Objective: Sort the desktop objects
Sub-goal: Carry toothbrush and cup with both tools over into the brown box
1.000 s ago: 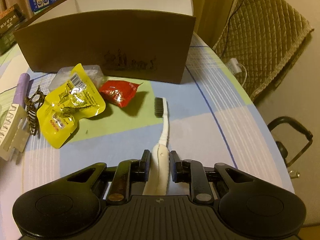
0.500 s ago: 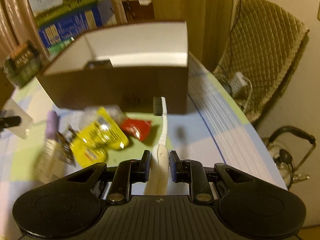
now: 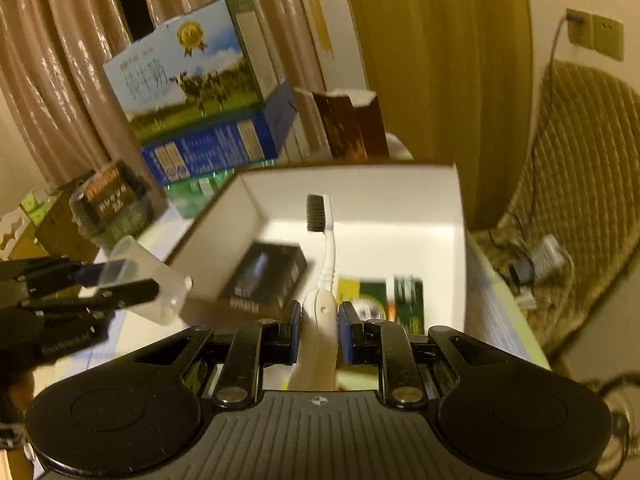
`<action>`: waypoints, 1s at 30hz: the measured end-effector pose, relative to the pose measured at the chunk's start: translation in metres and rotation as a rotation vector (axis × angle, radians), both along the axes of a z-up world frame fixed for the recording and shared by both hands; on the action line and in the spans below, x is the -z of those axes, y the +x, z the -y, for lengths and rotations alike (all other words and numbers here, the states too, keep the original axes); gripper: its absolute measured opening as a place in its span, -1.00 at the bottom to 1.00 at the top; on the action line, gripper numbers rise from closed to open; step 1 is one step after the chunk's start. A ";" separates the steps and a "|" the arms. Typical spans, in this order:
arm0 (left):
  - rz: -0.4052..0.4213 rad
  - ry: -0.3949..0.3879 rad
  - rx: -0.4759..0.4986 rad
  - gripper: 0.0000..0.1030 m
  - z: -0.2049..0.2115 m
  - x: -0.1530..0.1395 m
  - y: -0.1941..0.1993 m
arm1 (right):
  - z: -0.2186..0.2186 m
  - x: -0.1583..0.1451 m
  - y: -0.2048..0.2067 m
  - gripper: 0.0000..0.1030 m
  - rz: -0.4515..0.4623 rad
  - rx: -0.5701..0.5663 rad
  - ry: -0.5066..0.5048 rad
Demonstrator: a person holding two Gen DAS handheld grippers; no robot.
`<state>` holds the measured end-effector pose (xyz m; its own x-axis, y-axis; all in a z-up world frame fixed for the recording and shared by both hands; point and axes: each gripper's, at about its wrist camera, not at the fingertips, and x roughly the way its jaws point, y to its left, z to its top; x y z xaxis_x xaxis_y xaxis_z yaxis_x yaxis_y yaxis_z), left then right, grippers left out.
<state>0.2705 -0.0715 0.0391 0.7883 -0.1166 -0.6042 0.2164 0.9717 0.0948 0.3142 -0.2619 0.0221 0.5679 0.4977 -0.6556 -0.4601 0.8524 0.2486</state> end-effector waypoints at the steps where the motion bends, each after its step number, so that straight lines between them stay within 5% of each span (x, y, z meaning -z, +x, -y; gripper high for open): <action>1: 0.004 -0.003 0.003 -0.43 0.003 -0.002 0.008 | -0.004 -0.002 0.009 -0.67 0.004 0.001 0.007; 10: -0.020 -0.051 0.032 -0.43 0.021 -0.002 0.075 | -0.026 0.006 0.079 -0.67 0.002 0.024 -0.003; 30: -0.308 -0.056 0.045 -0.43 0.037 0.086 0.169 | -0.029 0.086 0.150 -0.67 -0.144 0.071 -0.092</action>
